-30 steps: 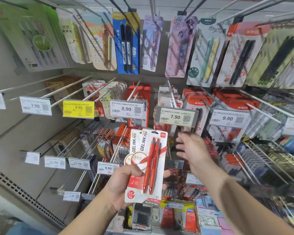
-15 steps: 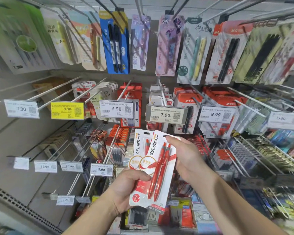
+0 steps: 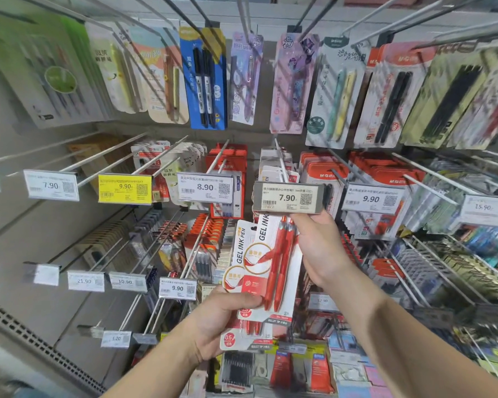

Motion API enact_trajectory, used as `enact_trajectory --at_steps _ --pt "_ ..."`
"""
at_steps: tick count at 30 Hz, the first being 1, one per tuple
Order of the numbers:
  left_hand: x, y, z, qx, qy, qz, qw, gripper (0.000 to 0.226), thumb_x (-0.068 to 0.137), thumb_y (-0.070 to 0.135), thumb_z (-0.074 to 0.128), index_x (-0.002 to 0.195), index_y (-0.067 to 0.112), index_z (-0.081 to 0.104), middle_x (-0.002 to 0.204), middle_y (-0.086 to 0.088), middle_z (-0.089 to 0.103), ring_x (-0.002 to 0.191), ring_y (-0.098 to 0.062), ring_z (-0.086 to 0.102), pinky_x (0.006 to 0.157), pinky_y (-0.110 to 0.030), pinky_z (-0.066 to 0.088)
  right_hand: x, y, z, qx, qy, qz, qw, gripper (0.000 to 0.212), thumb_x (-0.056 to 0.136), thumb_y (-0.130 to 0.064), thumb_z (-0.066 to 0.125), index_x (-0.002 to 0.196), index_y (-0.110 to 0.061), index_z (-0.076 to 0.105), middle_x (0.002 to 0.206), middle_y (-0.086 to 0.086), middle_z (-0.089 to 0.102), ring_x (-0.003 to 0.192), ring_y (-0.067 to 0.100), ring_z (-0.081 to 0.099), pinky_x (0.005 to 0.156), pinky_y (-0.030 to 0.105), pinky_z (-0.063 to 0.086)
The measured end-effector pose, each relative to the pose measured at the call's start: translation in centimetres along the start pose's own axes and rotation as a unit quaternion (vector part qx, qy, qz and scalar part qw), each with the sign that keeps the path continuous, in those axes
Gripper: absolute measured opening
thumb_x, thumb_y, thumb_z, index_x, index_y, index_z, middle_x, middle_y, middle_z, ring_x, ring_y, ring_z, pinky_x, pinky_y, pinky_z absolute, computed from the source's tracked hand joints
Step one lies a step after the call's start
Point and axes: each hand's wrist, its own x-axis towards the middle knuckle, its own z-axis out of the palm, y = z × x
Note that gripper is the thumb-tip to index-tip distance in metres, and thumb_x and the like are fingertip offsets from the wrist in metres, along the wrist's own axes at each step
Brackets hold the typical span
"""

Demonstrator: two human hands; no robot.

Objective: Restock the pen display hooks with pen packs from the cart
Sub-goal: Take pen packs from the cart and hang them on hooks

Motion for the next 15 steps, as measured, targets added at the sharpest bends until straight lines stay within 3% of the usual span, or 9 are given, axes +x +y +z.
enact_trajectory --at_steps 2,7,15 --pt "0.0 -0.1 0.1 -0.003 -0.014 -0.006 1.0 0.054 0.065 -0.013 0.076 0.118 -0.009 0.07 0.127 -0.041 0.061 0.11 -0.055 0.064 0.097 -0.08 0.043 0.2 0.0 0.1 -0.009 0.002 -0.017 1.0 0.028 0.105 -0.005 0.053 0.117 -0.019 0.073 0.113 -0.005 0.078 0.11 0.012 0.072 0.106 0.044 0.053" --pt "0.0 -0.3 0.3 -0.009 -0.022 -0.014 1.0 0.043 0.072 -0.014 0.07 0.114 -0.006 0.073 0.126 -0.038 0.064 0.106 -0.051 0.069 0.094 -0.075 0.048 0.8 0.7 0.0 -0.044 0.017 -0.063 0.997 0.027 0.105 -0.016 0.055 0.127 -0.024 0.068 0.121 -0.008 0.075 0.121 0.016 0.067 0.111 0.051 0.048" --pt "0.7 -0.4 0.5 -0.019 0.011 -0.037 0.999 0.029 0.082 -0.008 0.074 0.111 -0.01 0.074 0.12 -0.038 0.066 0.095 -0.047 0.074 0.086 -0.071 0.052 1.5 0.8 -0.3 -0.081 0.021 -0.084 0.993 0.03 0.105 -0.013 0.053 0.128 -0.029 0.064 0.121 -0.016 0.073 0.12 0.004 0.064 0.112 0.043 0.048"
